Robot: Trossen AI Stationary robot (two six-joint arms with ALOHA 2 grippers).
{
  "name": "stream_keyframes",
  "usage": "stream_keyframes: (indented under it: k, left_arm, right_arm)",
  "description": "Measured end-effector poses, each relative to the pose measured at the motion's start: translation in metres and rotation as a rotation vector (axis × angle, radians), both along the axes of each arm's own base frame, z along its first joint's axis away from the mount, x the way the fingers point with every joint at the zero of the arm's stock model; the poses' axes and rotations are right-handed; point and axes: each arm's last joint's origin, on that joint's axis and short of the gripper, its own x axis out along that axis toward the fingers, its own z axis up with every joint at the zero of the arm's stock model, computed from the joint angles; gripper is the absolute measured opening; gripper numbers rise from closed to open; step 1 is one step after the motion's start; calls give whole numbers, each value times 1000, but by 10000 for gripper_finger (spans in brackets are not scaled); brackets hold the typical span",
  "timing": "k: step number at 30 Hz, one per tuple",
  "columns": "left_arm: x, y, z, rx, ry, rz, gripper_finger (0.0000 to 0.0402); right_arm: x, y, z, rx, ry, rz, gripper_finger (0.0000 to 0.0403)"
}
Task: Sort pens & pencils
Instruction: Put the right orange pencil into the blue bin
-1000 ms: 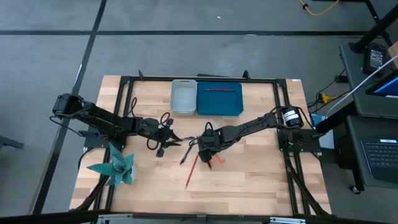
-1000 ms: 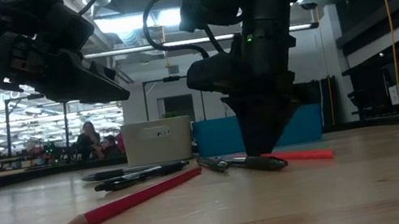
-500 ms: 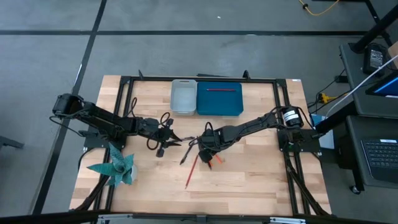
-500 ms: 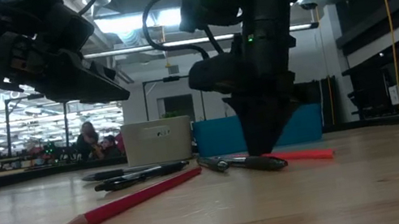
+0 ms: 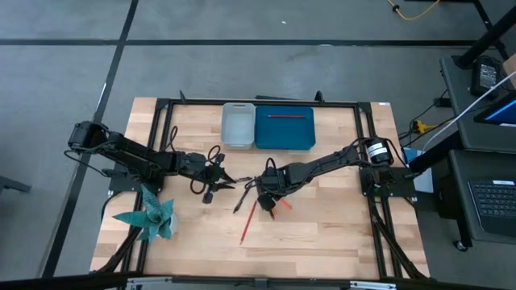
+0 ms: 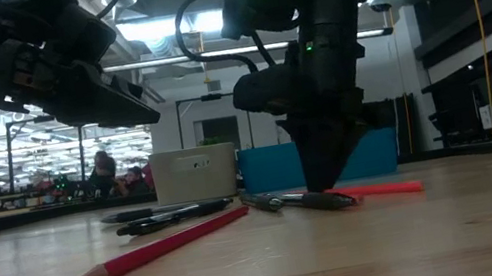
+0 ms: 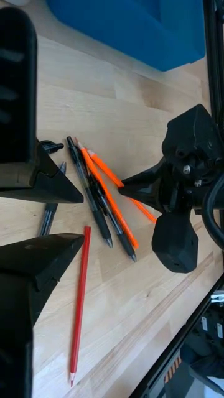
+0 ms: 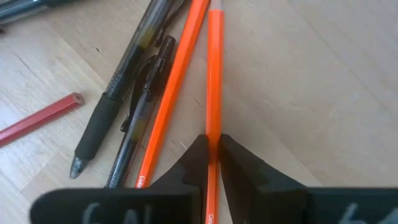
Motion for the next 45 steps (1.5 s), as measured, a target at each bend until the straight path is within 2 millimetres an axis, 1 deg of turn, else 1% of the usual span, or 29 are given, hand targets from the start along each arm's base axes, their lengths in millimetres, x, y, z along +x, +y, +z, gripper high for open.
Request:
stream_keyframes:
  k: [6, 15, 19, 32, 39, 42, 45]
  left_arm:
    - [0, 0, 0, 0, 0, 0, 82]
    - [0, 0, 0, 0, 1, 0, 82]
    - [0, 0, 0, 0, 0, 0, 82]
    - [0, 0, 0, 0, 1, 0, 82]
    - [0, 0, 0, 8, -1, -2, 82]
    - [0, 0, 0, 13, -2, -5, 82]
    - [0, 0, 0, 24, -4, -9, 82]
  right_arm:
    - [2, 0, 2, -2, 2, 19, 41]
    - [13, 2, 19, -33, 43, 72, 41]
    - [14, 2, 24, -37, 50, 84, 41]
    - [13, 1, 25, -48, 72, 95, 41]
    - [14, -5, 28, -42, 70, 87, 41]
    - [14, -5, 34, -36, 76, 91, 41]
    - [16, -5, 46, -43, 90, 110, 41]
